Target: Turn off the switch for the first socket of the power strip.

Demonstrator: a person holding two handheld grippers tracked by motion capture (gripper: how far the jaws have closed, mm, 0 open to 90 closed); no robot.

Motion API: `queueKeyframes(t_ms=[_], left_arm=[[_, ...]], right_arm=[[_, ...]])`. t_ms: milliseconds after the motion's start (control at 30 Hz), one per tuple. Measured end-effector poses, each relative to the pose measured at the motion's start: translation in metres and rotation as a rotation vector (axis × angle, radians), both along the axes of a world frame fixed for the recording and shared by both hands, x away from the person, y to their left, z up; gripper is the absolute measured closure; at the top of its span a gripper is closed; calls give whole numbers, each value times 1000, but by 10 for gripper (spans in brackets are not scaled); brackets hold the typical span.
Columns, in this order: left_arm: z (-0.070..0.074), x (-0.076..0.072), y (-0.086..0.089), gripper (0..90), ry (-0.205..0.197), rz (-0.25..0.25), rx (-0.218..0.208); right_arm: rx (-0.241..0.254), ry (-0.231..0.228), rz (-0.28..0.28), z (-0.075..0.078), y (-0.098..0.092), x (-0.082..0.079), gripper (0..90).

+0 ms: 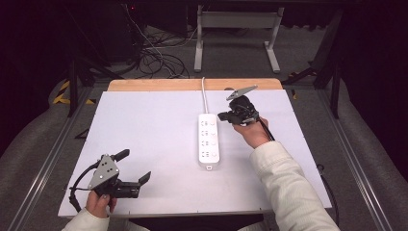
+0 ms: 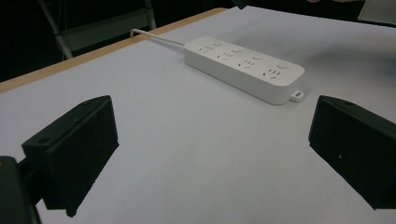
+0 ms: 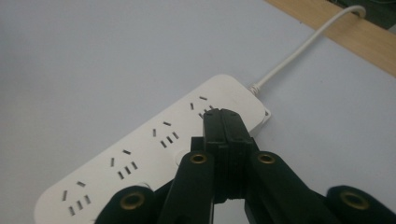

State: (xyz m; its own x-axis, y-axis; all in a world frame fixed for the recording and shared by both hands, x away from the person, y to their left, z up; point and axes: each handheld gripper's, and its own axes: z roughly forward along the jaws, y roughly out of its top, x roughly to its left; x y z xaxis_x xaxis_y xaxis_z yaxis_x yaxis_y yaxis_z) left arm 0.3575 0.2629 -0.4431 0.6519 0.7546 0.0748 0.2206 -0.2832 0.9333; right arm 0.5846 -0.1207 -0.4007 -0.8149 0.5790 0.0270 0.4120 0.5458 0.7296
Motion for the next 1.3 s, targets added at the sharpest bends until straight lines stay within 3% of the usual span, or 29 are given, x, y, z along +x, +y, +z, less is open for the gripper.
queueKeyframes(t_ms=[533,1300], left_arm=[[0,1,0,17,4,-1,7],[-1,2,0,21,14,-8,17]], right_arm=[[-42,39,-15,-31,20,18,900],[-38,11,-35,-45,33,22,900]])
